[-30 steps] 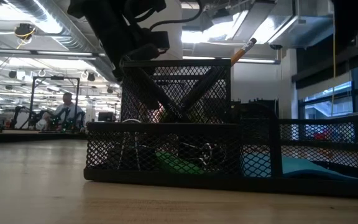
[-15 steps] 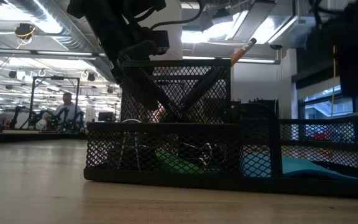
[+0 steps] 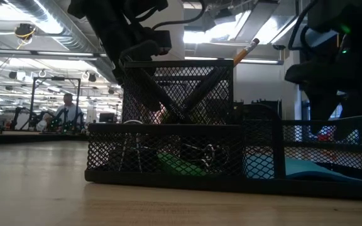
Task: Pick and place office supplies into organizer
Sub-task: Put the orange pencil into the desk organizer
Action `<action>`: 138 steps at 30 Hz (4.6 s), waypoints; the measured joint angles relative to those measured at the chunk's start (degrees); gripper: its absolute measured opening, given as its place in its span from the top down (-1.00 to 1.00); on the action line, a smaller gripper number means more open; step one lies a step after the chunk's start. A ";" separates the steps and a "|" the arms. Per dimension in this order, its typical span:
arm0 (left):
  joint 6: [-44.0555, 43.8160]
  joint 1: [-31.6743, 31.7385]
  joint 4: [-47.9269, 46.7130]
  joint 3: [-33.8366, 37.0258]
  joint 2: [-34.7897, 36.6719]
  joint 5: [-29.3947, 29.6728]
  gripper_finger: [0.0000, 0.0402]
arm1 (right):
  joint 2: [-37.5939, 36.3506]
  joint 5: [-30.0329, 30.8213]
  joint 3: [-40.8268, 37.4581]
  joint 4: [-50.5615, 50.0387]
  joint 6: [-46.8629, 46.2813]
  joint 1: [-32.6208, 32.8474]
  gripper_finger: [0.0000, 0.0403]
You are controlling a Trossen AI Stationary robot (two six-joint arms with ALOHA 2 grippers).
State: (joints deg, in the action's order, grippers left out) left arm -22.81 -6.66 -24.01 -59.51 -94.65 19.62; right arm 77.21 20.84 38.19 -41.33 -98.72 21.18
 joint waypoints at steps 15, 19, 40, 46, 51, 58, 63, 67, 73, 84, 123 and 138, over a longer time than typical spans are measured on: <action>1.38 0.00 -0.02 0.00 0.00 0.08 0.42 | 2.03 -0.04 -0.06 -3.23 -1.34 -3.45 -0.01; 2.12 0.00 -0.02 0.00 0.00 0.11 0.42 | 4.31 -0.99 -0.06 -3.07 -2.68 -3.47 -0.01; 3.21 0.02 -0.02 0.00 0.00 0.07 0.42 | 13.66 -1.40 0.36 -1.84 -6.14 -3.45 0.12; 3.07 0.02 -0.02 0.00 0.00 0.07 0.42 | 13.66 -1.42 0.29 -1.63 -5.95 -3.51 0.30; 3.04 0.00 -0.02 0.00 0.00 0.07 0.42 | 13.68 -1.49 0.29 -1.70 -5.54 -3.51 0.41; 3.03 0.00 -0.02 0.00 0.00 0.05 0.42 | 13.68 -1.75 0.29 -1.84 -4.42 -3.53 0.55; 3.03 0.01 -0.02 0.00 0.00 0.04 0.42 | 13.68 -1.84 0.29 -2.01 -4.27 -3.56 0.64; 3.03 0.01 -0.02 0.00 0.00 0.04 0.42 | 13.68 -1.88 0.29 -2.09 -3.11 -3.56 0.72; 3.02 0.02 -0.02 0.00 0.00 -0.18 0.42 | 13.68 -1.98 0.29 -2.09 -0.26 -3.56 0.83; 5.92 0.02 -0.07 0.00 0.00 -0.35 0.42 | 13.91 -1.94 1.05 -1.54 28.61 -3.45 0.89; 30.10 5.38 27.36 -0.24 -18.81 -3.09 0.37 | 14.19 -2.90 4.51 13.69 75.07 -3.41 0.90; 29.57 7.30 24.25 -0.26 -18.53 -13.15 0.68 | 14.10 -2.62 4.55 13.56 76.70 -4.15 0.90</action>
State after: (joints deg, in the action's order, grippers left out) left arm 6.76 0.64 0.24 -59.77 -113.19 6.47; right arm 91.31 18.22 42.74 -27.77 -22.02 17.04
